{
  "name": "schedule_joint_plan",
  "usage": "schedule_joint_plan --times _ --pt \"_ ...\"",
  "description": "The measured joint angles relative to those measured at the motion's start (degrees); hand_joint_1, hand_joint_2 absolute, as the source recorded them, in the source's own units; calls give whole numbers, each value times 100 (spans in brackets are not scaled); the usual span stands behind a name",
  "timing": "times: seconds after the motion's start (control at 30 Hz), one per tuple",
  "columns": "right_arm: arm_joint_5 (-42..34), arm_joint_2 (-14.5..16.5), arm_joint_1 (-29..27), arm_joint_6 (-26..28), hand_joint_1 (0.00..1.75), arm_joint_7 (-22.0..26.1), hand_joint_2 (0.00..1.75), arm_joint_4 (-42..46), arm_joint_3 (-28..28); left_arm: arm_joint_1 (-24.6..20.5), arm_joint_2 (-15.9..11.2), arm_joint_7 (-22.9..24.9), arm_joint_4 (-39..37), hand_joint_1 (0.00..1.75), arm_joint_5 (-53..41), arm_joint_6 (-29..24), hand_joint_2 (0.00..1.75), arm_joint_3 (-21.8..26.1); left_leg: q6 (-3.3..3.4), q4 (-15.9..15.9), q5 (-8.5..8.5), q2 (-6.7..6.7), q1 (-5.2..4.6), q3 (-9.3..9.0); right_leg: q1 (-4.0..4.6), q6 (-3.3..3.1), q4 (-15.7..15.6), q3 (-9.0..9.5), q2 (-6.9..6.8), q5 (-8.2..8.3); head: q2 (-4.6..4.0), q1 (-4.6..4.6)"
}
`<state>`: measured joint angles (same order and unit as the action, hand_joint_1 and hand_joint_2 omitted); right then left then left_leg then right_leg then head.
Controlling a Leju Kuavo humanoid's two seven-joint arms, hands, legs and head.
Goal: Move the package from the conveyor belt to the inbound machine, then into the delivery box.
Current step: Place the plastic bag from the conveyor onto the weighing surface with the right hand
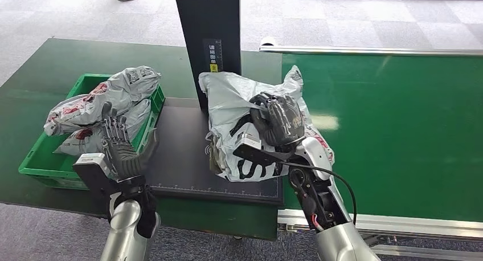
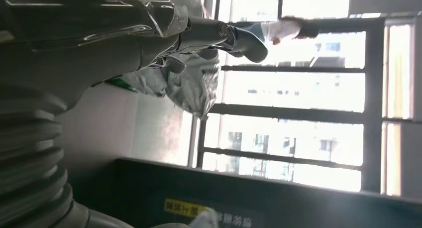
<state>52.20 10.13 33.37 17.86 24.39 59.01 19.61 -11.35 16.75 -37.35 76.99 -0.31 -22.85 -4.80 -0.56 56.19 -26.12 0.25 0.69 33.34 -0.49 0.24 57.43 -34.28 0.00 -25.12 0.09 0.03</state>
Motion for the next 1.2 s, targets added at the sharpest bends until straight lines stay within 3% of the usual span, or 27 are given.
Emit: schedule_joint_plan --times 0.13,0.33,0.37,0.47,0.5,0.63,0.83,1.0,1.2 --pt "245 131 359 -59 175 13 175 -605 403 -9 27 -237 106 0 224 -314 175 11 0 0 0 0 0 0 0 0 0 -1 0 0 0 1" --pt "427 402 881 91 175 196 175 -1510 790 -149 39 -234 94 0 383 -231 175 -51 0 0 0 0 0 0 0 0 0 -2 0 0 0 -1" --pt "404 447 952 88 145 221 175 -1650 830 -174 40 -230 78 0 391 -214 175 -74 0 1 0 0 0 0 0 0 0 -2 0 0 0 0" --pt "-139 563 1126 -180 21 492 175 -2050 827 -237 39 -203 12 0 416 -156 175 -150 0 1 0 0 0 -1 0 0 0 -2 0 0 0 1" --pt "-480 594 1170 -358 7 615 175 -2173 770 -258 39 -193 -14 0 423 -136 175 -175 0 1 0 0 0 -1 0 0 0 -2 0 0 0 0" --pt "-1783 661 1285 -1176 0 874 175 -2549 319 -315 35 -176 -108 0 435 -106 175 -244 0 1 0 -2 0 -1 0 0 0 -2 0 0 0 1" --pt "-3192 673 1284 -2576 0 725 175 -2903 -370 -419 21 -177 -254 0 434 -108 175 -266 0 2 -1 -2 0 -1 0 0 0 -3 0 0 0 0" --pt "-4672 726 1181 -3577 0 183 175 -3128 -1118 -463 14 -209 -362 0 433 -167 175 -264 0 1 -1 -1 0 0 0 0 0 -3 0 0 0 1" --pt "-5716 804 1166 -4365 0 -542 175 -3391 -1783 -528 8 -233 -498 0 421 -172 175 -255 0 1 0 -1 0 0 0 0 0 -3 0 0 0 1"
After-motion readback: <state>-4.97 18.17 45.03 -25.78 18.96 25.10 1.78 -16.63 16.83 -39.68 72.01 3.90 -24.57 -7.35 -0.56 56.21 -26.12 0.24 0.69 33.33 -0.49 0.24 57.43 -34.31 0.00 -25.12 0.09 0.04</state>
